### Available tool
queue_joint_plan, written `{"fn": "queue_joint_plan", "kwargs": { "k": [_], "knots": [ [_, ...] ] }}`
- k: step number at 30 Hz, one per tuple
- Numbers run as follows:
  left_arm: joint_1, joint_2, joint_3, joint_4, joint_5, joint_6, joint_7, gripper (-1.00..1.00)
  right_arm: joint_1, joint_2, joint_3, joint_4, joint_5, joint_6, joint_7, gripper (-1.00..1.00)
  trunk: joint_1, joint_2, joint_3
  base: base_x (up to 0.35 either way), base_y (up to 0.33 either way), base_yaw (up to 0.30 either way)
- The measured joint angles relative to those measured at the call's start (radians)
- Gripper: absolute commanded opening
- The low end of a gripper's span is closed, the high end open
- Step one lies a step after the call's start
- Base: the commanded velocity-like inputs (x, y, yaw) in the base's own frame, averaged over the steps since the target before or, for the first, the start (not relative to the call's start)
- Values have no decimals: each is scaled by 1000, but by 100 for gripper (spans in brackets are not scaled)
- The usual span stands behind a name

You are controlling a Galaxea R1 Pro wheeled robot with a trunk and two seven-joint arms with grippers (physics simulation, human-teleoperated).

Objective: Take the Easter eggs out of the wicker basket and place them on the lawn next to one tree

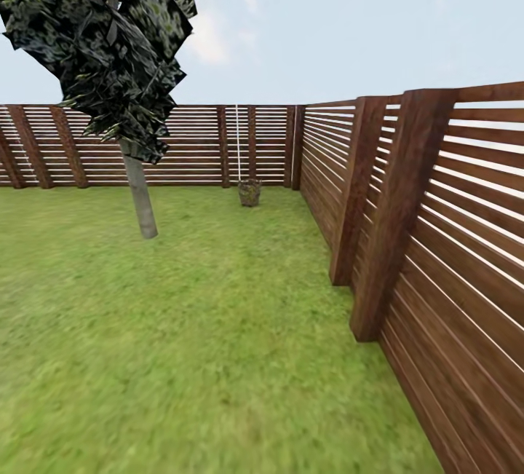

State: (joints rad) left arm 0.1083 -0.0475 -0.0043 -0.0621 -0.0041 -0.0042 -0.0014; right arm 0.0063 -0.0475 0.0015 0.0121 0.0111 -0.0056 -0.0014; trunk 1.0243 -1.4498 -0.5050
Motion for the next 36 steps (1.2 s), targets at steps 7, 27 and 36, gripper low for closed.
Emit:
{"fn": "queue_joint_plan", "kwargs": {
  "k": [7,27,36],
  "knots": [
    [0,0,0,0,0,0,0,100,0,0,1,0,0,0,0,100,0,0,0,339,0,0],
    [0,0,0,0,0,0,0,100,0,0,0,0,0,0,0,100,0,0,0,339,0,0],
    [0,0,0,1,0,0,0,100,0,0,0,0,0,0,0,100,0,0,0,339,0,0]
  ]
}}
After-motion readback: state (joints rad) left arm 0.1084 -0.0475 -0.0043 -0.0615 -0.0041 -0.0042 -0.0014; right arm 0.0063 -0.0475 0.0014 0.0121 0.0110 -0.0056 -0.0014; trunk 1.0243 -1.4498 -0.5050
